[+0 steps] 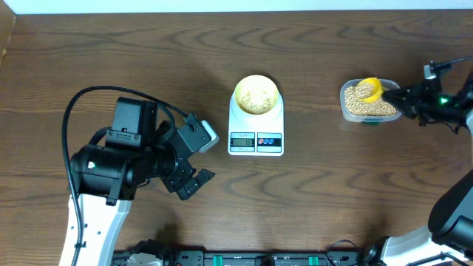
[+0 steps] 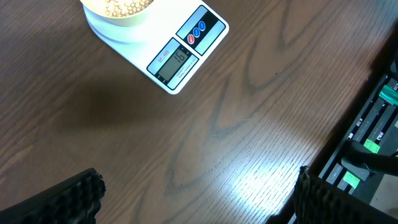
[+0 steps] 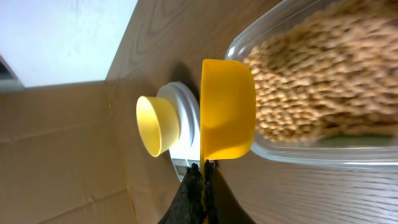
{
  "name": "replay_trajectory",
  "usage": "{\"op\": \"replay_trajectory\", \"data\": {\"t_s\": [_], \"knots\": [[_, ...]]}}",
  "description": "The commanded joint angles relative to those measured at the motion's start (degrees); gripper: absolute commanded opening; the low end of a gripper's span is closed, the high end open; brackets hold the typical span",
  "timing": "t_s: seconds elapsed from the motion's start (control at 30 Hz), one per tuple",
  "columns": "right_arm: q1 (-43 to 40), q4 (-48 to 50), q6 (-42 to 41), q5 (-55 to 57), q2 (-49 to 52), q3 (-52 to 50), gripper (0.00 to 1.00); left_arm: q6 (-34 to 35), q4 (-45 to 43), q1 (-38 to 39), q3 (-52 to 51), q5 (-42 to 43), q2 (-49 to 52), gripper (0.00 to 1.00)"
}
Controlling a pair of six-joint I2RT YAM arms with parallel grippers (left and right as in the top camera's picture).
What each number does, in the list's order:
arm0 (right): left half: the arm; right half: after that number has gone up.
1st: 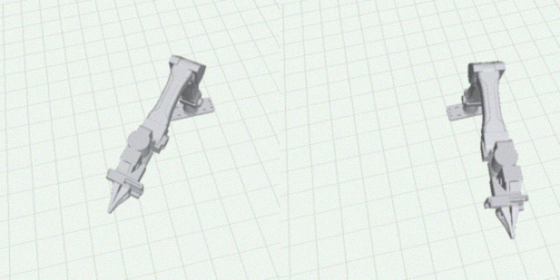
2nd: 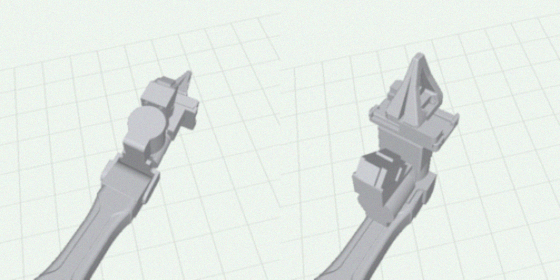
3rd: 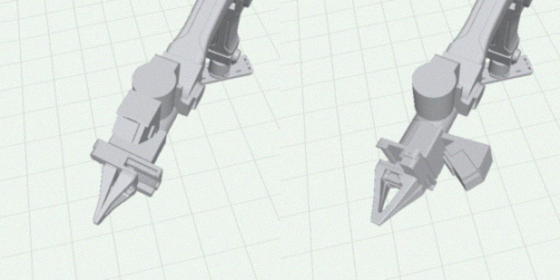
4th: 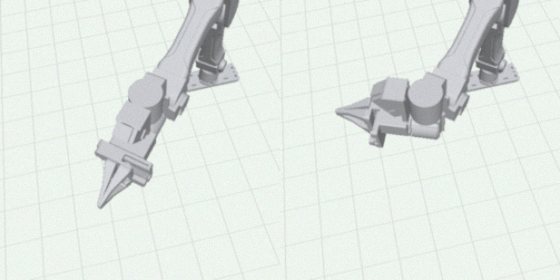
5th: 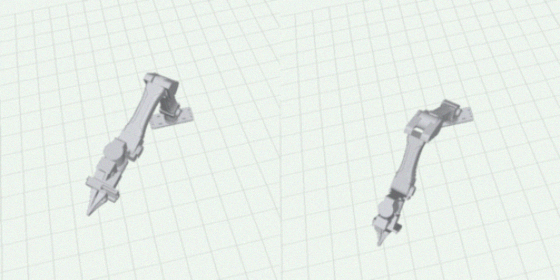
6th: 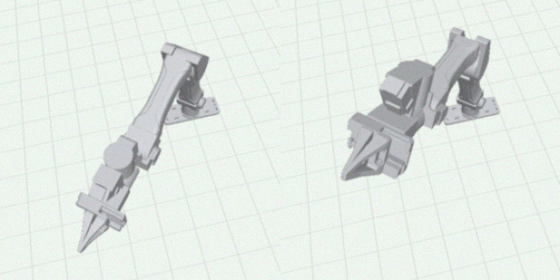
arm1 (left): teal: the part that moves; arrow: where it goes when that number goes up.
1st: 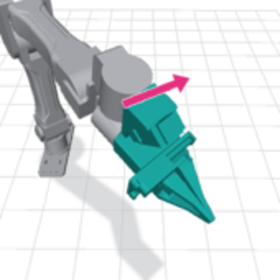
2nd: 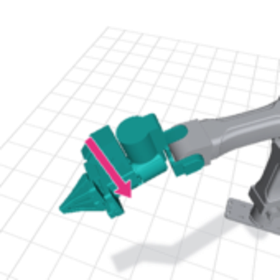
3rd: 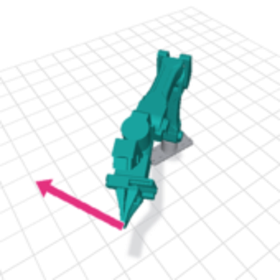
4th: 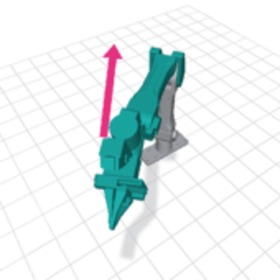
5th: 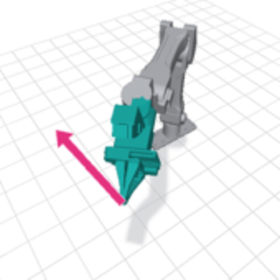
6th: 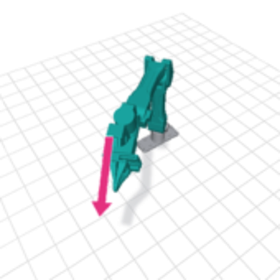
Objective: Scoop item into bowl and weigh 50g on scale
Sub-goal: 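Lift the filled scoop and carry it over the yellow bowl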
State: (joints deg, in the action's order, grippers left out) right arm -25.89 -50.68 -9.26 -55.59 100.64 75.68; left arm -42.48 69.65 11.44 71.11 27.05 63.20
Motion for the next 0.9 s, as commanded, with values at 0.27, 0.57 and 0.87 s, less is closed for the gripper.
{"op": "replay_trajectory", "data": {"t_s": [0.27,0.57,0.87], "knots": [[12.4,3.9,-6.2,-2.7,-0.9,0.4,0.01,-1.0,0.2,-0.2,1.1,0.1,-0.3,0.99],[20.1,11.6,-13.7,-2.6,-0.9,0.4,0.01,-1.0,0.2,-0.2,1.1,0.1,-0.3,0.99],[27.0,16.6,-15.1,-2.6,-0.9,0.4,0.01,-1.0,0.2,-0.2,1.1,0.1,-0.3,0.99]]}}
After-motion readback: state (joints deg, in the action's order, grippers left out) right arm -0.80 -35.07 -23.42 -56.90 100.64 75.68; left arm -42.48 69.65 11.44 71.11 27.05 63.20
